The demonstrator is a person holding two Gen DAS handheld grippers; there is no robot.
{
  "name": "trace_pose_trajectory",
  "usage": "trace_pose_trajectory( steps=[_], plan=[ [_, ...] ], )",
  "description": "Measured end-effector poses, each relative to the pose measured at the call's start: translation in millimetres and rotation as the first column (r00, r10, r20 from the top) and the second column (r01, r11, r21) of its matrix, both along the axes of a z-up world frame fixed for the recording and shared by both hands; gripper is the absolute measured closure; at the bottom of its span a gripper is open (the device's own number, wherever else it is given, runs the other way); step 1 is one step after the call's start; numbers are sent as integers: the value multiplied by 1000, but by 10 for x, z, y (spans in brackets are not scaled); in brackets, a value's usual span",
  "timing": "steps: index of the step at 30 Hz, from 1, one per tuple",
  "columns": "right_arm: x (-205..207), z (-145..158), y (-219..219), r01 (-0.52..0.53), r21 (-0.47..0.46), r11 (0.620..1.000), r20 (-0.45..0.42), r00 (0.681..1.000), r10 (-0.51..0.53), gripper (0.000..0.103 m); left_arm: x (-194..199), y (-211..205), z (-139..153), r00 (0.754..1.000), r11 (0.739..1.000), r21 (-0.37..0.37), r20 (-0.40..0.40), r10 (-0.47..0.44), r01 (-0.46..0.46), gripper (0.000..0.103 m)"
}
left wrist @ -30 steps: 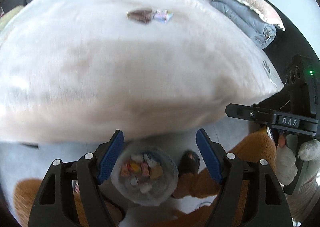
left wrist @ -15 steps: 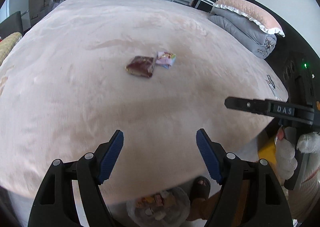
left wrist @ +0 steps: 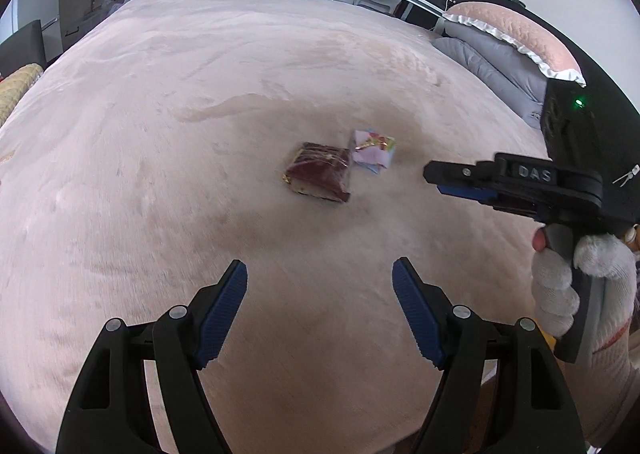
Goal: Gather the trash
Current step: 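Move both grippers back toward the last two wrappers on the bed, then grasp the small colorful wrapper with the right gripper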
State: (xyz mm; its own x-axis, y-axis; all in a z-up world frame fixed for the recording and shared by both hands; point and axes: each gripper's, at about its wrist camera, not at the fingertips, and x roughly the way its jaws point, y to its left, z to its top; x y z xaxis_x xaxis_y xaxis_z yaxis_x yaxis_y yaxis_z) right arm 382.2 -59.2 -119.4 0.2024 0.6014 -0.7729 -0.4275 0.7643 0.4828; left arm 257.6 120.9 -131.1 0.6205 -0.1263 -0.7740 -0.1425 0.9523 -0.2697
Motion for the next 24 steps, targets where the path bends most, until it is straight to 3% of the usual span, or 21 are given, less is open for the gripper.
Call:
trace_pose_trajectory(
  steps=[10,20,24],
  plan=[
    [529,-315,211,51,-1,999,-56,997,-51,58,126,189,-87,1000,1000,2,-13,12,-12,29],
    [667,-379,366,22,-14,1000,-44,999,-22,58,228,222,-178,1000,1000,-8,-27,3,-3,29],
    [654,-367,418,8,-28,1000,-19,1000,-8,66,261,206,-190,1000,1000,-7,-22,-15,15,29]
  ],
)
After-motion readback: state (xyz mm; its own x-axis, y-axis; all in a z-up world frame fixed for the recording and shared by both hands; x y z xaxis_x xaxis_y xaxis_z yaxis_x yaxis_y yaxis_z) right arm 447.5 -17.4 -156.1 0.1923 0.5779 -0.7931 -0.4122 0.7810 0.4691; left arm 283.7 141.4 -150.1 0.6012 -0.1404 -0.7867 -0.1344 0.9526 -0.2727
